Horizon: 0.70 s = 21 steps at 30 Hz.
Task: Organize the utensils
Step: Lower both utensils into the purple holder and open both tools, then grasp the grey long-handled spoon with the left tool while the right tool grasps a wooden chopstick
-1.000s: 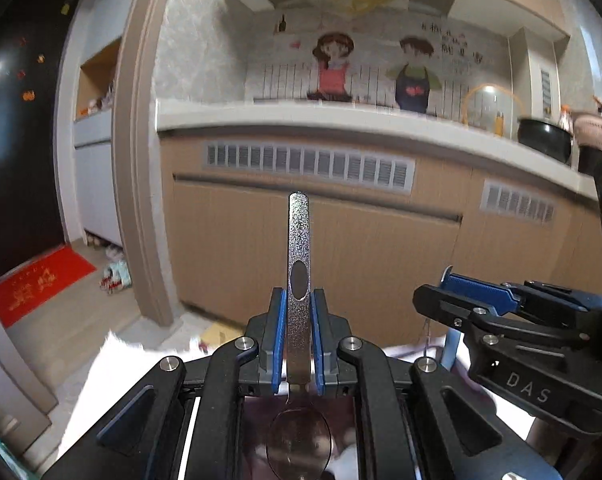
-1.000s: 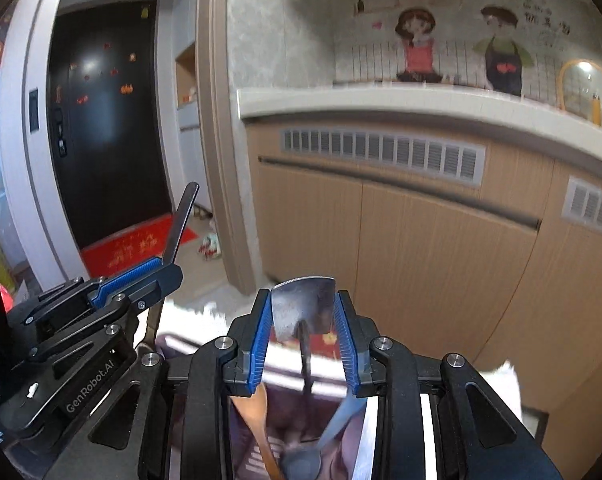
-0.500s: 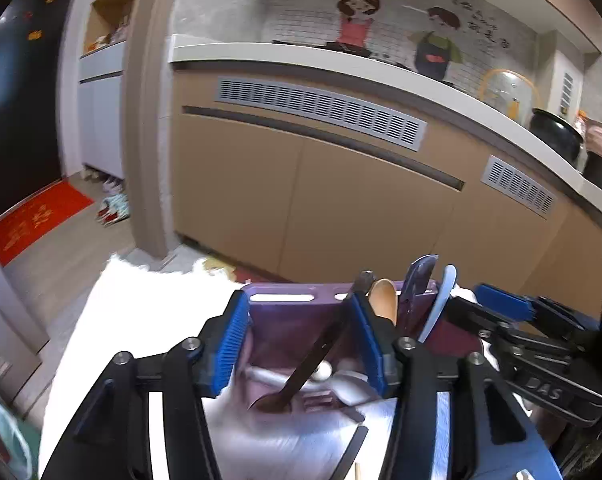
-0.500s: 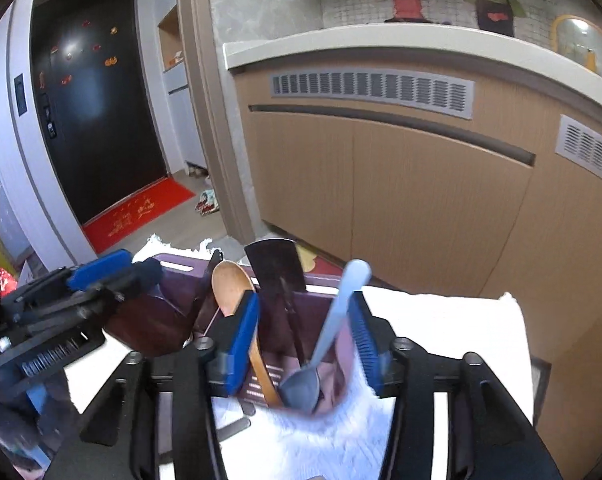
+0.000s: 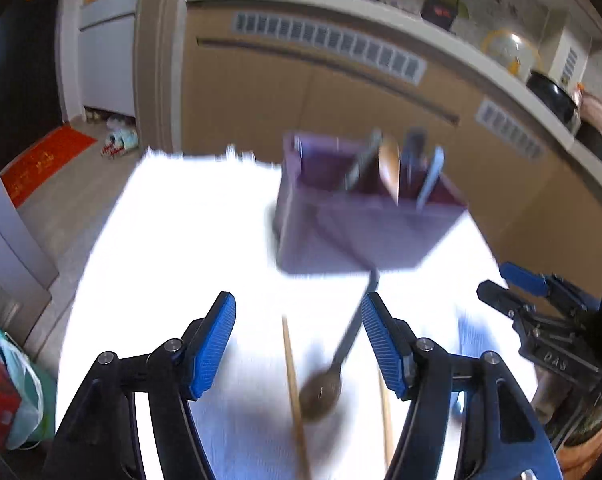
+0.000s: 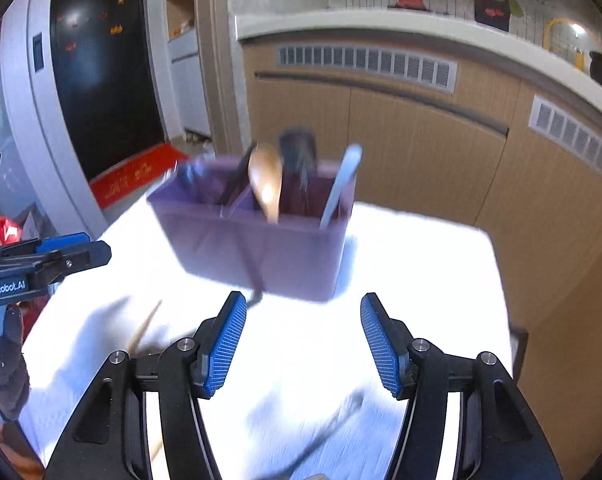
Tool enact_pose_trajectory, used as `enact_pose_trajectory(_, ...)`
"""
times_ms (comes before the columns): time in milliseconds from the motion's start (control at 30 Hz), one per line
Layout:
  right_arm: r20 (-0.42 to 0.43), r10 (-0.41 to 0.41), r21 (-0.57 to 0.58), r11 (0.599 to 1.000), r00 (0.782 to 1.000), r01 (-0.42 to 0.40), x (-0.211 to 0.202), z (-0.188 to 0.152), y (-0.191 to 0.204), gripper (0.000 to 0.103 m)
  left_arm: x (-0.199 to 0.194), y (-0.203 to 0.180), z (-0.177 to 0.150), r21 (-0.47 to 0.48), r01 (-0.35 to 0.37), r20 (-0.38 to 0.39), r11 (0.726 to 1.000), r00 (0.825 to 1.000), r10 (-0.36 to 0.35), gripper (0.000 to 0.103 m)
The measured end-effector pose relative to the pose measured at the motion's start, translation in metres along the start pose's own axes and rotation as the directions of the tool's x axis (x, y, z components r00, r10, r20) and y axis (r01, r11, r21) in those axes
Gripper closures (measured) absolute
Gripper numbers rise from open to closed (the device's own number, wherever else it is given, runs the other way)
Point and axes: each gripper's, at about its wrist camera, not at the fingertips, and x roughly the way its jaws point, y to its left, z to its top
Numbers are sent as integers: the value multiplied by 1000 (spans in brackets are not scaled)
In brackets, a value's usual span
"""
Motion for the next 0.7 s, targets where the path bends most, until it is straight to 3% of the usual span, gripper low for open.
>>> enact_pose_trajectory(100, -46, 25, 12, 1000, 999, -25, -1, -23, 5, 43, 6, -10, -23, 44, 30, -79, 999, 997, -27, 41)
enact_pose_trajectory(200, -69, 10, 6, 1000, 998, -10, -2, -41, 9, 43, 6, -32, -44, 137, 114, -148, 984, 984, -94, 41)
enact_pose_trajectory(300, -108, 19, 30, 999, 994, -16, -2, -58, 8, 43, 6, -50, -55, 202, 126, -157, 971, 983, -94, 42)
enact_pose_trajectory(467, -131, 4, 52, 999, 991, 3, -3, -75, -1, 43, 20, -60, -46, 205, 132, -190, 970, 977, -92, 57)
enact_pose_trajectory(633, -143, 6, 90, 996, 990, 7, -5, -86, -11, 43, 41, -77, -47, 229, 196, -299, 953, 946, -123, 68)
enact_pose_trajectory(700, -144, 8, 102, 995, 990, 7, -7, -87, -15, 43, 40, -77, -46, 231, 163, -283, 959, 955, -94, 69)
